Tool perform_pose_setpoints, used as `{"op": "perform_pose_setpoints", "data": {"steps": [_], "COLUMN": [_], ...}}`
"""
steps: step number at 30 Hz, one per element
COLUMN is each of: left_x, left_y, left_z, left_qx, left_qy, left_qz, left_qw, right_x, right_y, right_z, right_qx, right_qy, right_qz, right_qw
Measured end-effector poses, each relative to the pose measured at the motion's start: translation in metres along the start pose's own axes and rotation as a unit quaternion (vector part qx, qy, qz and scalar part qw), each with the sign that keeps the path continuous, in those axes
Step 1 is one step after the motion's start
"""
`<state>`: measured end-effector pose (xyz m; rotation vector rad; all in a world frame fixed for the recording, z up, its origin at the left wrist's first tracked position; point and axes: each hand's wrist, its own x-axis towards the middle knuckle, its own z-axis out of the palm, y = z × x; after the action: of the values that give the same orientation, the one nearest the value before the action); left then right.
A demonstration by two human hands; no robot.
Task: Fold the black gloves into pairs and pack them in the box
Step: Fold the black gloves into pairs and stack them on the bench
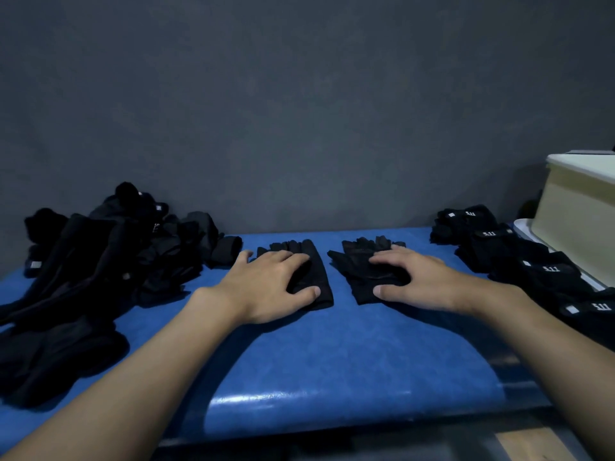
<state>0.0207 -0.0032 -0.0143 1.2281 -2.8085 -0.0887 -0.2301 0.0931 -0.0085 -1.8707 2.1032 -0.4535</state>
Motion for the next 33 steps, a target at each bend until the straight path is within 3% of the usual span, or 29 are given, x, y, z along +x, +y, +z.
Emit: {"op": "perform_pose_setpoints", "data": {"steps": [9, 17, 23, 27, 33], "left_x": [-0.023, -0.071, -0.093, -0.095, -0.091], "left_y": [-0.023, -0.078, -0.106, -0.111, -0.111], "left_z": [-0.020, -0.046, -0.049, -0.043, -0.043], "left_qx": [-0.007, 0.007, 0.052, 0.087, 0.097], "left_qy": [0.111, 0.198, 0.190, 0.162, 0.151], "left_qz": [-0.001, -0.047, -0.081, -0.086, -0.085], "left_qw": [0.994, 0.979, 0.977, 0.979, 0.980], "right_x": [0.015, 0.034, 0.051, 0.063, 0.076], "right_y": [-0.045, -0.112, -0.161, -0.179, -0.185], "right_z": [0.005, 0.037, 0.066, 0.079, 0.086], "right_qx": [-0.001, 0.045, -0.008, -0.105, -0.158], "right_qy": [0.089, 0.091, 0.075, 0.048, 0.019], "right_qz": [-0.108, -0.210, -0.253, -0.242, -0.217], "right_qw": [0.990, 0.972, 0.965, 0.963, 0.963]}}
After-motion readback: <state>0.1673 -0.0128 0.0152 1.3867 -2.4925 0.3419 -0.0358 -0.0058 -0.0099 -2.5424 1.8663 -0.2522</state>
